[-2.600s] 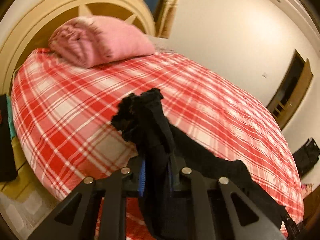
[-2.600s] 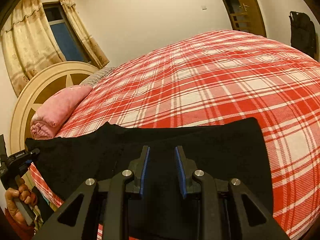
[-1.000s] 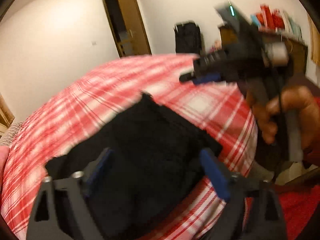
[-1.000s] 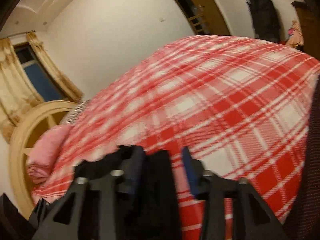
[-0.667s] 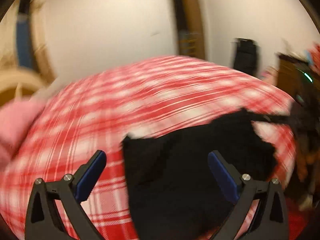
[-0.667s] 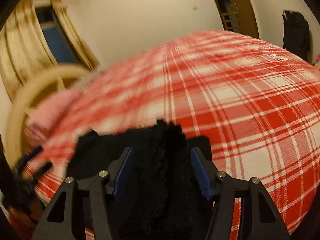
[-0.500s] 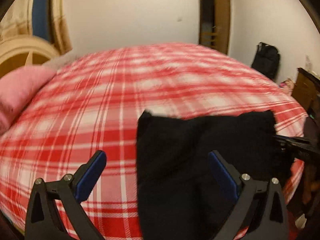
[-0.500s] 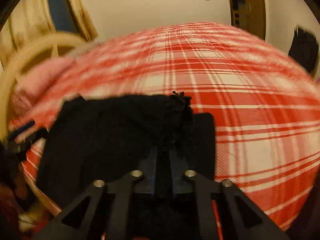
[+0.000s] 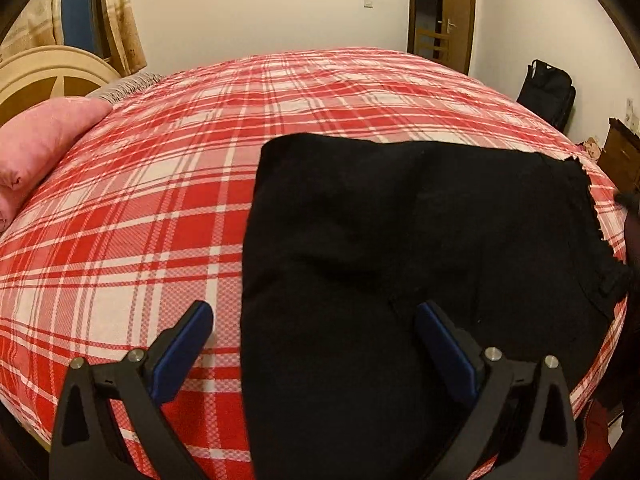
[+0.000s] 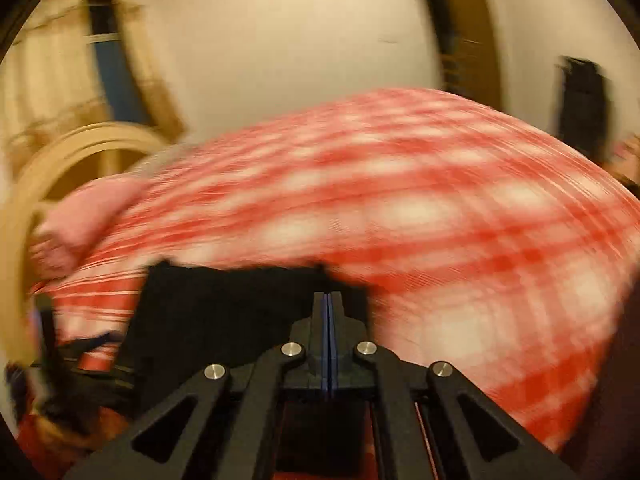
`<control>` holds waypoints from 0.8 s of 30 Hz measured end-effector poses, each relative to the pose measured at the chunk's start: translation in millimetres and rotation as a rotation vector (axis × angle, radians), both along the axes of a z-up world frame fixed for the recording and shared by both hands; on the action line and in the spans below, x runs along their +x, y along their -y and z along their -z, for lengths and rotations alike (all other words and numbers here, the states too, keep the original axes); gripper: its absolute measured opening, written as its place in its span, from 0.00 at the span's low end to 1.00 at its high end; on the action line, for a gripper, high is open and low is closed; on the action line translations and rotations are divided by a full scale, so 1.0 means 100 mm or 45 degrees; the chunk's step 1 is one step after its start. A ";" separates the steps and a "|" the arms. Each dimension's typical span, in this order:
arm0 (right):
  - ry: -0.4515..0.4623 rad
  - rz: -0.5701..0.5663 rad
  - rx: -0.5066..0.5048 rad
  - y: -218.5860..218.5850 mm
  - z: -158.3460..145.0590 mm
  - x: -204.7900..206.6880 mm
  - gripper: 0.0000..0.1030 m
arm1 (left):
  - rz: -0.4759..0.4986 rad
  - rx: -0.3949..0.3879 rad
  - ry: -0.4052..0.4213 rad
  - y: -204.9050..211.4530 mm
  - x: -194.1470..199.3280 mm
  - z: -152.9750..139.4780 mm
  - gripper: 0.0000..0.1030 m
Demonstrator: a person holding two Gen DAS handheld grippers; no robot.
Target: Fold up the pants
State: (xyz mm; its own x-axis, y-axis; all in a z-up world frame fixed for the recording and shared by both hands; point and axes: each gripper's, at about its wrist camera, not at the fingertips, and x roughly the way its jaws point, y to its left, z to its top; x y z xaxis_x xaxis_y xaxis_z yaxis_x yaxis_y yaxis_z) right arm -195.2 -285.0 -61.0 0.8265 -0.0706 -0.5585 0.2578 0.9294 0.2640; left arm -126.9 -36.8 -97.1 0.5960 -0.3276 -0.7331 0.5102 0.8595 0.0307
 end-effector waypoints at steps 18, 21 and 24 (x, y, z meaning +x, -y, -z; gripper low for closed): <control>-0.357 -0.705 0.009 -1.76 0.64 2.62 0.00 | 0.089 -0.069 -0.047 -0.11 -0.12 0.09 1.00; -0.223 -0.696 0.057 -1.64 0.46 2.43 0.00 | 0.118 -0.063 -0.054 -0.10 -0.12 0.08 1.00; -0.079 -0.619 0.113 -1.34 0.16 2.03 0.03 | 0.161 -0.037 -0.008 -0.14 -0.18 -0.01 1.00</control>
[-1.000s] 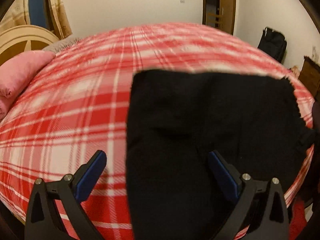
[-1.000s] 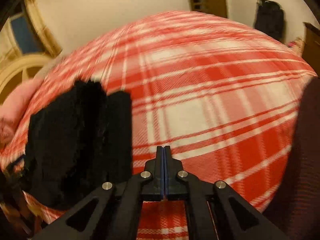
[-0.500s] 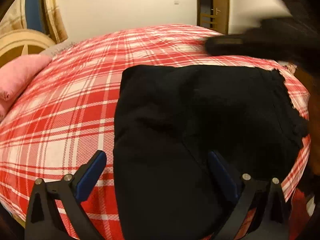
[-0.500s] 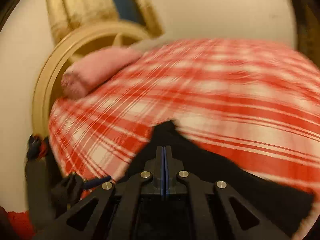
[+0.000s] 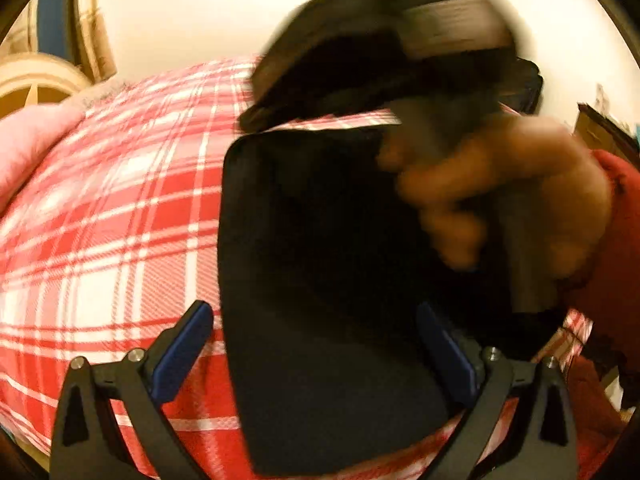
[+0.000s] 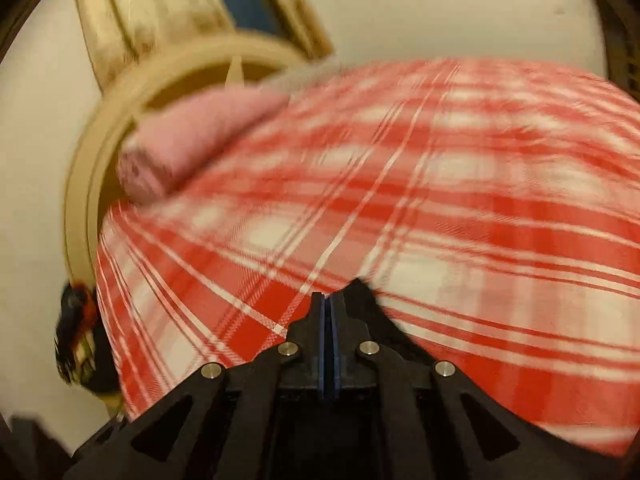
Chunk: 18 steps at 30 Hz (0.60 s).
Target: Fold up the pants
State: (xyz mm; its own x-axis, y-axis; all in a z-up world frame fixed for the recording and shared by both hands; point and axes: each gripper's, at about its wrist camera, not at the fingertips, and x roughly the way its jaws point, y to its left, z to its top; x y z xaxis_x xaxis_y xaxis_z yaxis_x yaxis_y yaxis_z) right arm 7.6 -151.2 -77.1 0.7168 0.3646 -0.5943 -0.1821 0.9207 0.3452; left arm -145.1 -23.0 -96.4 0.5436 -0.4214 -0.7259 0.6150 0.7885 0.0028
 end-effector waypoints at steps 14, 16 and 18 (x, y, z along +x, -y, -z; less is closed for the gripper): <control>-0.075 0.400 -0.062 1.25 0.29 -1.65 0.00 | -0.043 0.003 0.106 0.29 0.40 -0.34 1.00; -0.094 0.454 -0.014 1.38 0.26 -1.81 0.00 | -0.042 0.010 0.070 0.31 0.38 -0.25 1.00; -0.048 0.512 0.032 1.47 0.12 -2.00 0.03 | -0.028 0.015 0.056 0.34 0.30 -0.23 1.00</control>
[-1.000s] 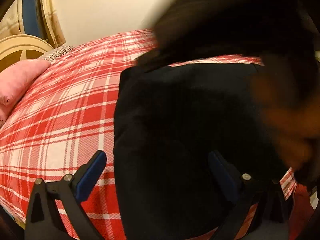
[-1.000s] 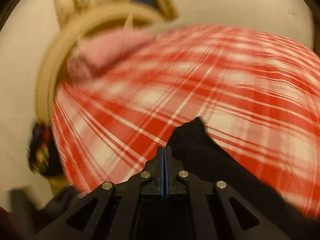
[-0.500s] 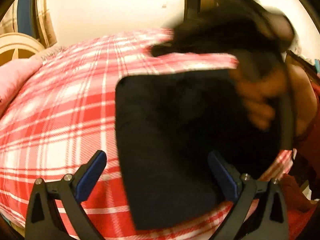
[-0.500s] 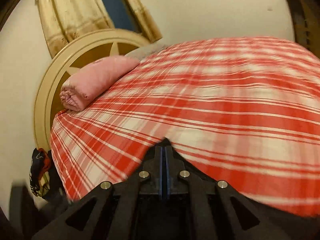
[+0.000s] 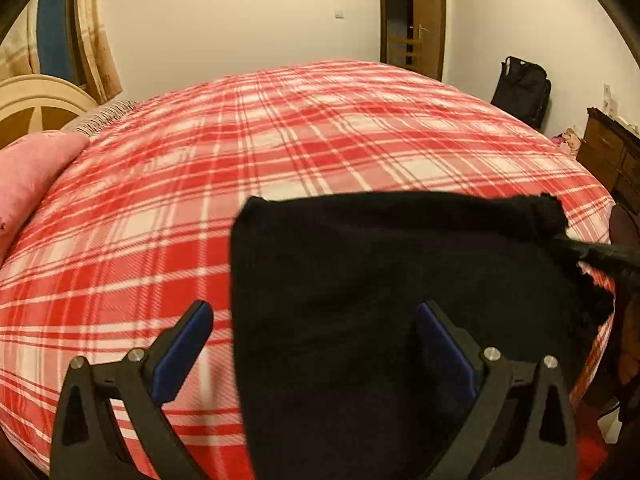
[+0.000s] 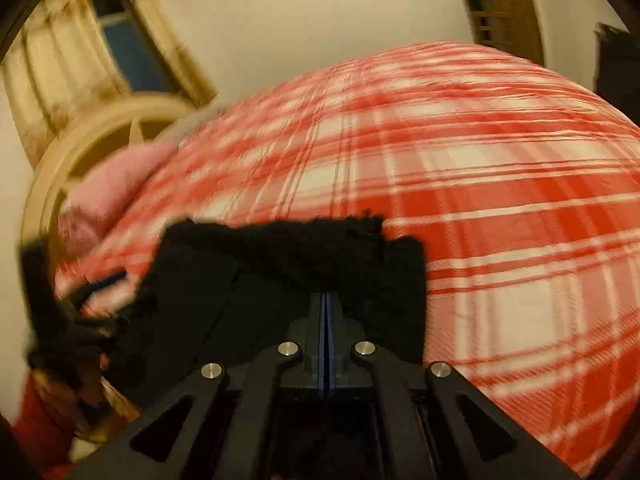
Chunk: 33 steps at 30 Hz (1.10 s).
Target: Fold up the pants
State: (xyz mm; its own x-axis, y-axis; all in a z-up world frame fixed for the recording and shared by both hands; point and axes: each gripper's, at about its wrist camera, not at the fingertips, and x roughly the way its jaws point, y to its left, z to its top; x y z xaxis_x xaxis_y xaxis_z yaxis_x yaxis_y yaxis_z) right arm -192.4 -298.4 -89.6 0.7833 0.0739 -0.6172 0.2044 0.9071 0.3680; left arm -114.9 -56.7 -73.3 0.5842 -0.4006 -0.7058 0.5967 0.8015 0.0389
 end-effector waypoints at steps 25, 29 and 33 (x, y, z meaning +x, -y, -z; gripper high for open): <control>-0.104 -0.058 -0.105 -0.21 0.20 0.02 0.44 | -0.015 -0.044 0.057 0.02 -0.21 -0.17 1.00; -0.088 -0.054 -0.143 -0.30 0.19 -0.01 0.22 | -0.095 -0.030 0.062 -0.11 -0.07 -0.19 1.00; -0.099 -0.055 -0.229 -0.31 0.09 -0.10 0.08 | -0.133 -0.032 -0.008 -0.12 0.05 -0.07 1.00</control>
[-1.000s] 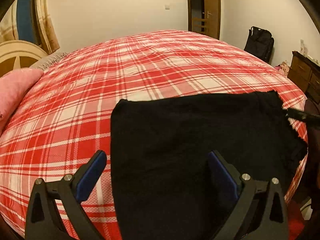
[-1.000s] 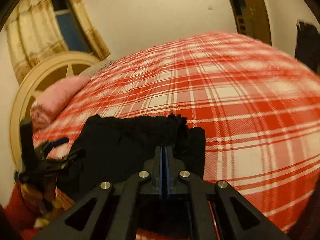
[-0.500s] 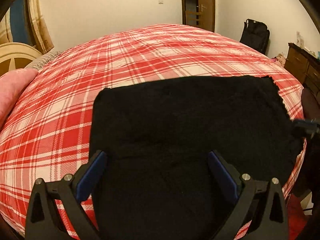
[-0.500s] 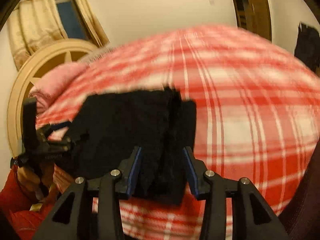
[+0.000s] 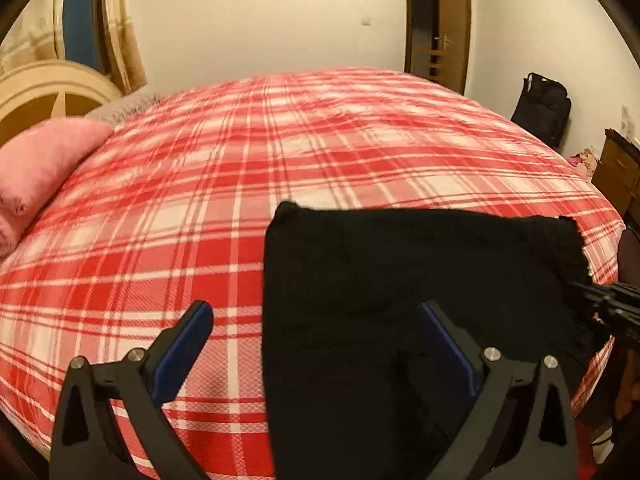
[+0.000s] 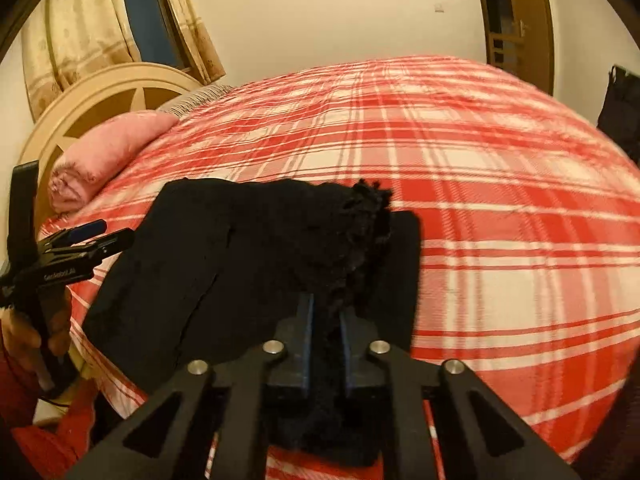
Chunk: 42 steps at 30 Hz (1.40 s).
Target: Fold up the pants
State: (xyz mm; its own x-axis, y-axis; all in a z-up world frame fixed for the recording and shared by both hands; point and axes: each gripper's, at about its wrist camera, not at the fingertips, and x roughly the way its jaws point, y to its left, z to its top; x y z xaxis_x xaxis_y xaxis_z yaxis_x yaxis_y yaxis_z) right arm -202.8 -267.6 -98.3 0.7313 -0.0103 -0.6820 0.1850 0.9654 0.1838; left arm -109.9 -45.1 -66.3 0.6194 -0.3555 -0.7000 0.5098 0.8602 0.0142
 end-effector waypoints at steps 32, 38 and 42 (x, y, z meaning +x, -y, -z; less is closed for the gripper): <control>0.051 0.208 0.263 0.25 0.22 0.04 0.74 | -0.078 0.092 -0.155 0.11 0.28 0.17 1.00; 0.053 0.212 0.183 0.16 0.28 0.04 0.78 | -0.108 0.073 -0.223 0.12 0.32 0.25 1.00; 0.068 0.227 0.159 0.12 0.29 0.04 0.79 | -0.129 0.048 -0.262 0.11 0.33 0.28 1.00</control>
State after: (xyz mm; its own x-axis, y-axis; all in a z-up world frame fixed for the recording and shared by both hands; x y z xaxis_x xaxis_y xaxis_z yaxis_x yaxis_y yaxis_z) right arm -199.3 -279.1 -127.6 0.7604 -0.0603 -0.6466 0.3374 0.8874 0.3140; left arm -76.8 -55.7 -94.0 0.4934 -0.2704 -0.8267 0.4166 0.9078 -0.0482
